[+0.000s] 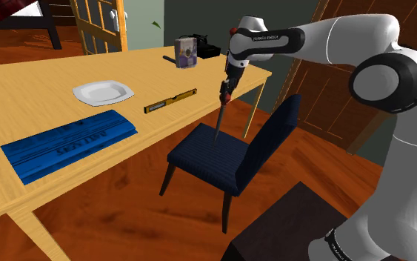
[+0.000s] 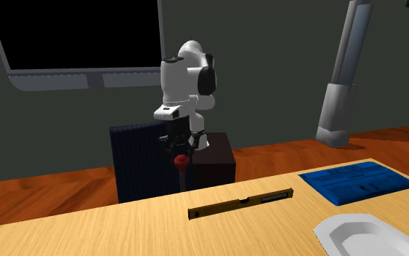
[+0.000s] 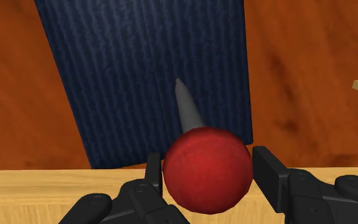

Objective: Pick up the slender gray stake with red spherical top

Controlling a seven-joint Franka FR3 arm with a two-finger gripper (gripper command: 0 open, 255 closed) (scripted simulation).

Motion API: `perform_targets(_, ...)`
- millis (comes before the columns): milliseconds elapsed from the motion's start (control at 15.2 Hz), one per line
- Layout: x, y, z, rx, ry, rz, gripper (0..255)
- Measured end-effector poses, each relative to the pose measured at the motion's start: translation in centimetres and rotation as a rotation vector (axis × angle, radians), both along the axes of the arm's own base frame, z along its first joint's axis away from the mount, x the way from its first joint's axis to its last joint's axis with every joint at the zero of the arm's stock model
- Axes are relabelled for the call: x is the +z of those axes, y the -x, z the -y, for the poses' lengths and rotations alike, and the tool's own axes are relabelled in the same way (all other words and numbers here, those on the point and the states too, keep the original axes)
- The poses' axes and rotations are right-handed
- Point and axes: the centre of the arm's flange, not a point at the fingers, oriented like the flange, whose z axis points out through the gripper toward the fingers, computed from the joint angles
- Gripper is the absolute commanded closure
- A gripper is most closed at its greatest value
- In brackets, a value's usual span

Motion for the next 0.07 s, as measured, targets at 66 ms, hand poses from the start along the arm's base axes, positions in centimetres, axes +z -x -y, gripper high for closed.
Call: perform_targets(66, 0.26, -0.01, 0.01, 0.000, 0.000, 0.000, 255)
